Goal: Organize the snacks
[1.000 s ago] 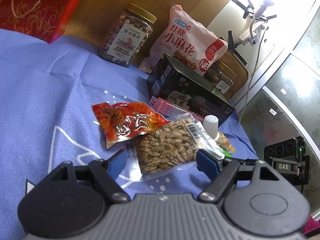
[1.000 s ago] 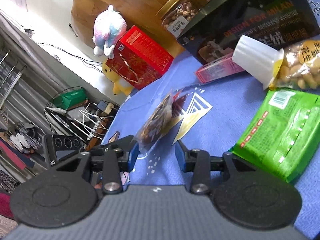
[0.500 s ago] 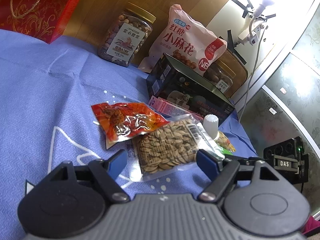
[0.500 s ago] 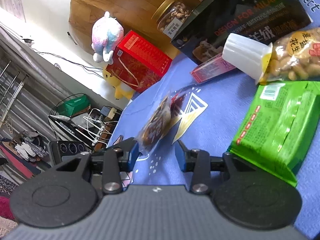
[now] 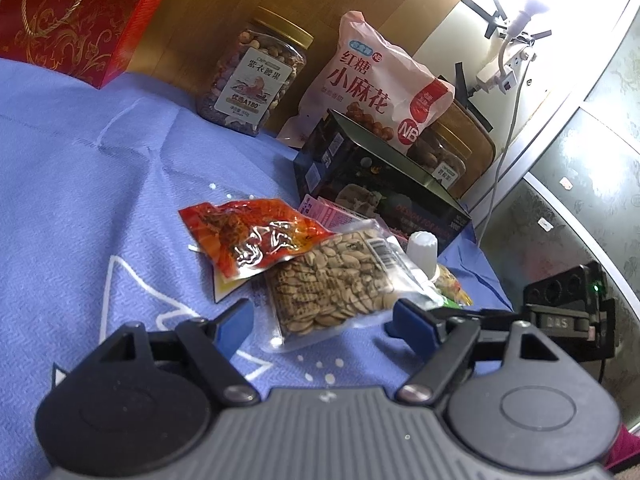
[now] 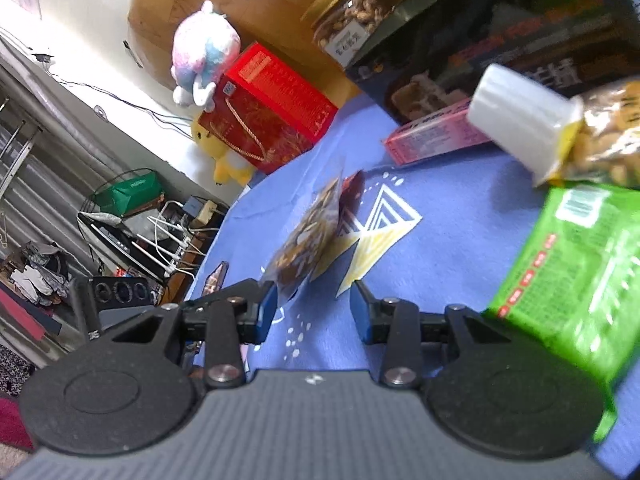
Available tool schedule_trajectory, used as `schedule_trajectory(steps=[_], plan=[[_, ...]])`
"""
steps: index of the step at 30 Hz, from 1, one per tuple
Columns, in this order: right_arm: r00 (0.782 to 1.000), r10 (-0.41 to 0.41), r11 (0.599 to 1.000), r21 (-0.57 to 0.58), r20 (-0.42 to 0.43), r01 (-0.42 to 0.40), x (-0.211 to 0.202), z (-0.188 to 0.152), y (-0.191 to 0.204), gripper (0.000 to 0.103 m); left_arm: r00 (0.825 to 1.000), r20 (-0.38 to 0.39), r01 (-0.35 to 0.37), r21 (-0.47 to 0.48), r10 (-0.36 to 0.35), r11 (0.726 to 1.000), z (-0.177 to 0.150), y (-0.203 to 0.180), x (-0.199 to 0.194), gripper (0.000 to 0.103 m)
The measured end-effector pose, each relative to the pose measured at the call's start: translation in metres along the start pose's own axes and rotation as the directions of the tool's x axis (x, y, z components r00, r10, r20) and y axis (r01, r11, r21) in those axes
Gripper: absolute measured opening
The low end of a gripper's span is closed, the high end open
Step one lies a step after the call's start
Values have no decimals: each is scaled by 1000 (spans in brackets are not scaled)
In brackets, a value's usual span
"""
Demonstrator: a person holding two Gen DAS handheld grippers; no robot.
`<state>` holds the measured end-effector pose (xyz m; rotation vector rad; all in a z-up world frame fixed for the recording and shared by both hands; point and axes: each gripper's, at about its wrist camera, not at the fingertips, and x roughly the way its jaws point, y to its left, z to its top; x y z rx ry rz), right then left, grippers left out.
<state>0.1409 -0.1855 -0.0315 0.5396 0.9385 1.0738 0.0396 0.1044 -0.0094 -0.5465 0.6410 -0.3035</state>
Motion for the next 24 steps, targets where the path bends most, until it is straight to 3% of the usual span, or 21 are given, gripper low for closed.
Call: schedule_trajectory(steps=[7,11,15,20,24], plan=[[995,49,996,63,81,-55,-20,1,-5,49,1000,0,1,3,-1,1000,0,0,0,79],[998,-49,999,-15,36,50,1,8,9,49,1000,0,2,4,-2,1000,0,0,0,79],[985,-173,970,-171,18,173,25,6,29,51,1000,0,4,3,-4,1000,0,0,1,79],[972,-232,929,-285,49,236,35,7,40,52,1000,3,23,-14,-23,1000,2,3,-3,79],[967,-245,904,-345,67,253,44,19,45,52,998,52,43,-56,-40,997,12,10,-20,79]])
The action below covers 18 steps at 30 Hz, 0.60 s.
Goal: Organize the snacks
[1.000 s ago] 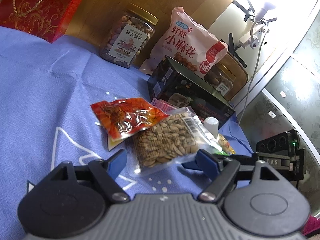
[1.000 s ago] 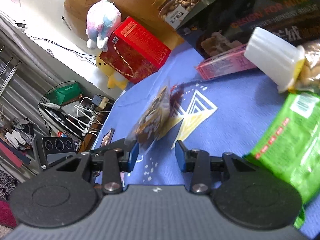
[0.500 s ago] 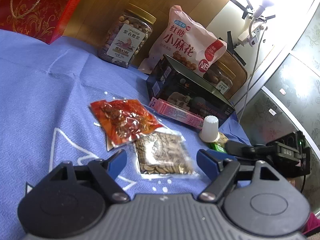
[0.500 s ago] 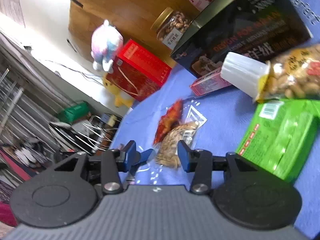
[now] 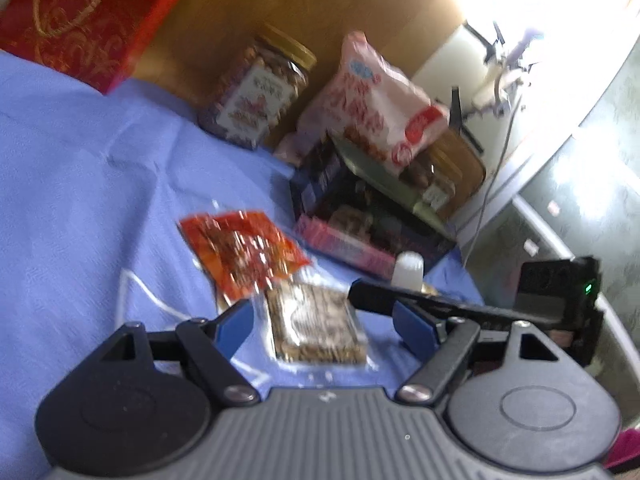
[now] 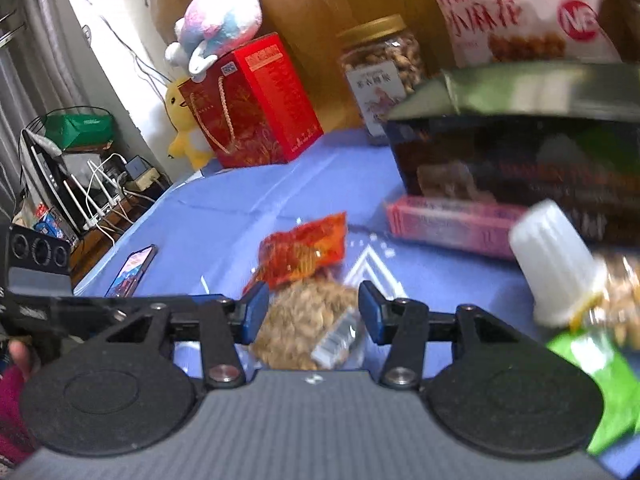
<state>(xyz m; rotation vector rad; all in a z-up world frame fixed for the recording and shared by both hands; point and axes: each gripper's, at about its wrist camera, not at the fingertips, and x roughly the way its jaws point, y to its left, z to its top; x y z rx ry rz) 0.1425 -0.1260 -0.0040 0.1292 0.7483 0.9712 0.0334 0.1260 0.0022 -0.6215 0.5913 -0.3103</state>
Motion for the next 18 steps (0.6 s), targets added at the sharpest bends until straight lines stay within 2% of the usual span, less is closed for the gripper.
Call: schedule_trajectory(steps=[3,6,7,10,11,12,13,15,18], plan=[[1000,16,1000,16,-12,-15,14,13,-7,52,999,19,-37,-40,38,998,13,8,-1,80],[998,40,993,114,-40,-36,36,22,-21,52,998,-19,-67,-101,65,993,22,22,16,80],[997,59,986,157,-58,-50,46,24,-26,53,997,-41,-73,-116,68,991,22,27,25,77],[987,155,955,264,-51,-136,64,25,-36,51,997,-20,-79,-74,77,994,22,25,35,76],[986,157,953,271,-50,-138,67,26,-35,46,997,-13,-83,-66,82,994,21,24,35,76],[988,142,960,253,-53,-124,68,26,-32,34,996,-7,-84,-58,84,995,21,25,34,76],[992,115,970,223,-58,-99,68,26,-28,28,996,-2,-86,-57,86,995,20,26,33,76],[992,111,968,230,-53,-96,64,24,-28,9,996,6,-85,-63,85,994,20,27,32,76],[987,162,952,261,4,-157,46,25,-28,5,999,-4,-54,-56,54,997,18,24,32,77]])
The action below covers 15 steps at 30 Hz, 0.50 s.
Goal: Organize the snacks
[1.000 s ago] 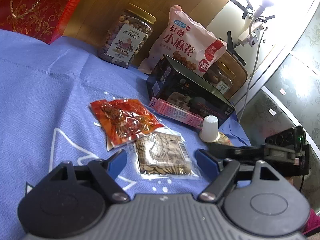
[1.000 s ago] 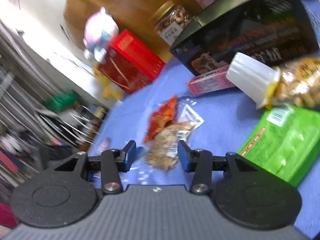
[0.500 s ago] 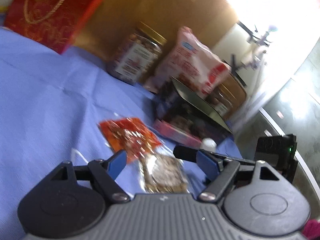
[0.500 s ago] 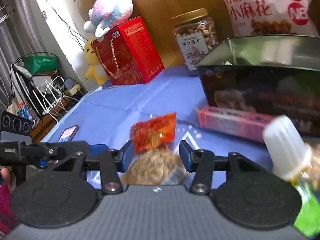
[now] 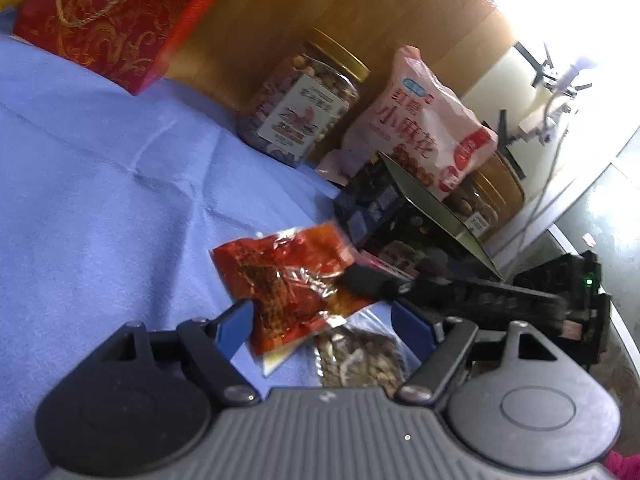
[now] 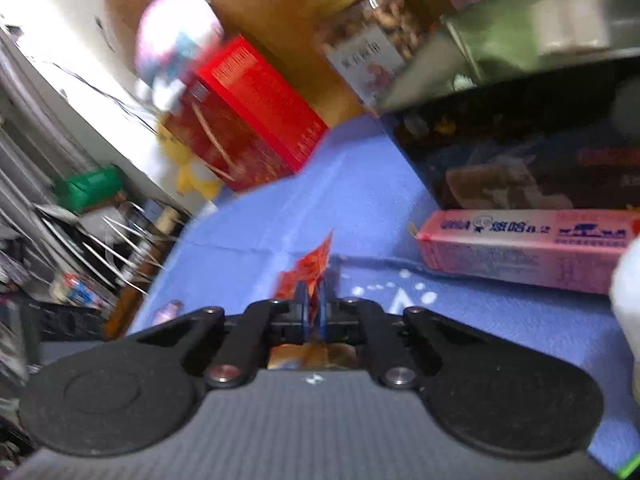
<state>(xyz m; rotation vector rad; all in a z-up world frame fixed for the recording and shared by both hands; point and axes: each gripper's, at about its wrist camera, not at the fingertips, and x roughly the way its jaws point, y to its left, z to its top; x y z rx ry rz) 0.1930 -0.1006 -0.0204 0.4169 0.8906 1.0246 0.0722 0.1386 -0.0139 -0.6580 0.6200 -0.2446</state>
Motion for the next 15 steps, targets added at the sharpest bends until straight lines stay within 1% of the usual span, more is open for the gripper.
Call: schedule_trajectory(steps=[3,6,10,12,14,15], plan=[[999,43,999,-29,29,-42,-19,-6,14,5,999,-12,53,14,-52,999,-4,-4,-2,77],[999,38,998,-45,35,-37,-33,-18,23,5,996,-20,85,22,-85,996,-8,-11,-3,77],[999,29,1000,-14,35,-28,-53,-37,18,5,992,-42,124,34,-122,992,-13,-16,-6,77],[999,16,1000,4,39,-16,-59,-44,14,5,990,-56,134,56,-131,989,-17,-20,-5,77],[999,8,1000,15,36,-8,-61,-49,9,6,990,-72,126,75,-120,989,-19,-23,-1,77],[999,9,1000,21,31,-10,-59,-49,8,9,991,-76,116,79,-110,990,-19,-23,1,77]])
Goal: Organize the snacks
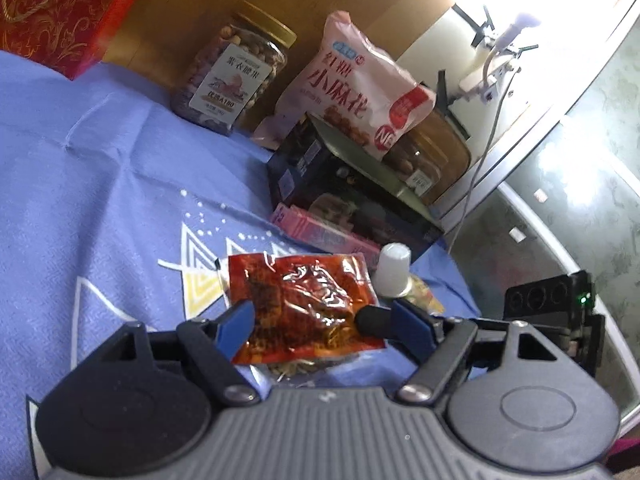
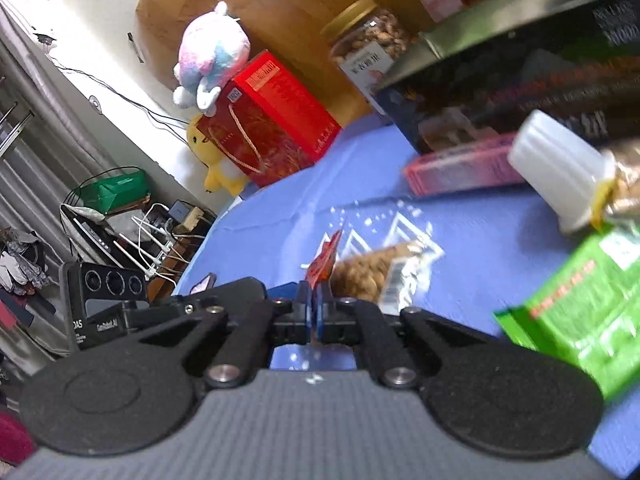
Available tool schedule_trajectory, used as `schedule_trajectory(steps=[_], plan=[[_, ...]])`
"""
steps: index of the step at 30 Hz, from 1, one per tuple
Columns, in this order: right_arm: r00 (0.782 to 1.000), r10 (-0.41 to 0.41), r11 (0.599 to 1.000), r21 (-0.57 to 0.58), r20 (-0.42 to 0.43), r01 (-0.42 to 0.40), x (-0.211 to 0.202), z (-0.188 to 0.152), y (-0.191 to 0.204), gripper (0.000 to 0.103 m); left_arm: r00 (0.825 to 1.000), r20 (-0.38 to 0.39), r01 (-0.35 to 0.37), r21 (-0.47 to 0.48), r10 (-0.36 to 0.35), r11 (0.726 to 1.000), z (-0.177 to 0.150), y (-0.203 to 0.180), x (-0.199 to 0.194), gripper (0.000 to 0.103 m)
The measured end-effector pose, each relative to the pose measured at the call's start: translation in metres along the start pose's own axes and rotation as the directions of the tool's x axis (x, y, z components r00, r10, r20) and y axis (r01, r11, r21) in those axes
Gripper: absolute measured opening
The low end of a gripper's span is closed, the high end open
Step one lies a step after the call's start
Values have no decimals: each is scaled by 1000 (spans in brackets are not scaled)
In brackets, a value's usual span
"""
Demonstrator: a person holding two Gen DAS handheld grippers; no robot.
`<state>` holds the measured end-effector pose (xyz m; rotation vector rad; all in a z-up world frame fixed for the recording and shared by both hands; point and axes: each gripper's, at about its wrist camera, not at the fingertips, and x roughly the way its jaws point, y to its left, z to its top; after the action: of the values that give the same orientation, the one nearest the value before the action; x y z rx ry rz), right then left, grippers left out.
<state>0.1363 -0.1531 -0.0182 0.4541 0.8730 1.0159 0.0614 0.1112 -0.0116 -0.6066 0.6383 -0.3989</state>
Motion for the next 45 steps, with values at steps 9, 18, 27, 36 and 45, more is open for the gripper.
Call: schedule_trajectory(steps=[9,18,27,36,45], plan=[[999,13,999,42,-43,-11,31,10,-16,17,999,1,-34,-28,34,999,2,10,1,75],[997,76,977,199,30,-81,2,7,-36,15,998,58,13,-106,-7,994,8,16,-22,80],[964,235,899,351,122,-263,-26,0,-56,15,996,9,87,-134,-86,987,8,-3,-10,80],[954,194,951,194,227,-240,-62,26,-40,15,994,-29,103,34,-102,994,43,-62,34,49],[916,-3,999,33,402,-11,-97,80,-44,14,996,-20,84,196,-82,977,102,-114,107,47]])
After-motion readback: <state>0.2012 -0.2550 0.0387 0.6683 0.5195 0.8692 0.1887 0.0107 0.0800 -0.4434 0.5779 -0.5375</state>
